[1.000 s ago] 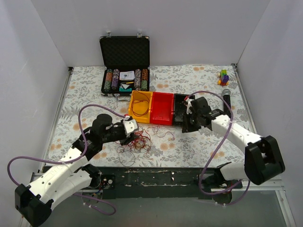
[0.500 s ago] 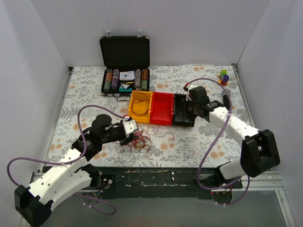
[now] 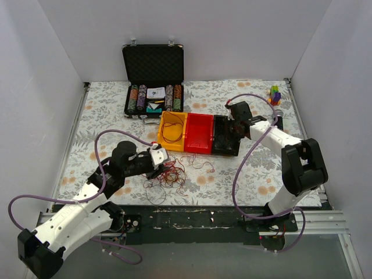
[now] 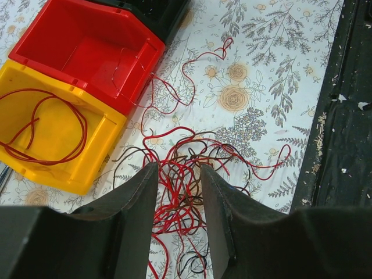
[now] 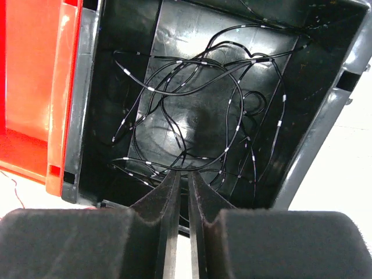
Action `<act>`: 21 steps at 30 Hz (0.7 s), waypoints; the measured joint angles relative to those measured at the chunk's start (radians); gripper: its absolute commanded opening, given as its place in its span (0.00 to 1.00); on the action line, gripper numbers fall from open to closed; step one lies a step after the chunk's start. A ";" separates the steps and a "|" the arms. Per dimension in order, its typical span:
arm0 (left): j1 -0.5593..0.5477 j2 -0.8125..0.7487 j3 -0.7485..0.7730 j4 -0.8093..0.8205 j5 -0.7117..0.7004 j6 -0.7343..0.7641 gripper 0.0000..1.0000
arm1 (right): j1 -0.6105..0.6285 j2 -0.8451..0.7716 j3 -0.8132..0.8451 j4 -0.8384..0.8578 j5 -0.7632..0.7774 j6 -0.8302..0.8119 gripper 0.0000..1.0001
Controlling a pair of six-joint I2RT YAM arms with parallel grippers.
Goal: Untangle the cables
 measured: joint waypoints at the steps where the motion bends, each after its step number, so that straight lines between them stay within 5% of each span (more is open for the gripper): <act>1: 0.000 0.000 0.000 0.000 0.000 0.000 0.35 | 0.000 0.004 0.002 0.001 0.000 0.000 0.16; 8: 0.000 -0.001 -0.001 0.000 0.007 0.000 0.37 | 0.000 -0.025 0.026 -0.014 -0.041 0.008 0.26; 13: 0.000 0.000 -0.002 0.000 0.006 0.007 0.51 | 0.000 -0.182 0.024 -0.053 -0.088 0.029 0.37; 21: 0.000 0.044 -0.022 0.037 0.003 0.011 0.53 | 0.000 -0.373 -0.010 -0.095 -0.150 0.052 0.39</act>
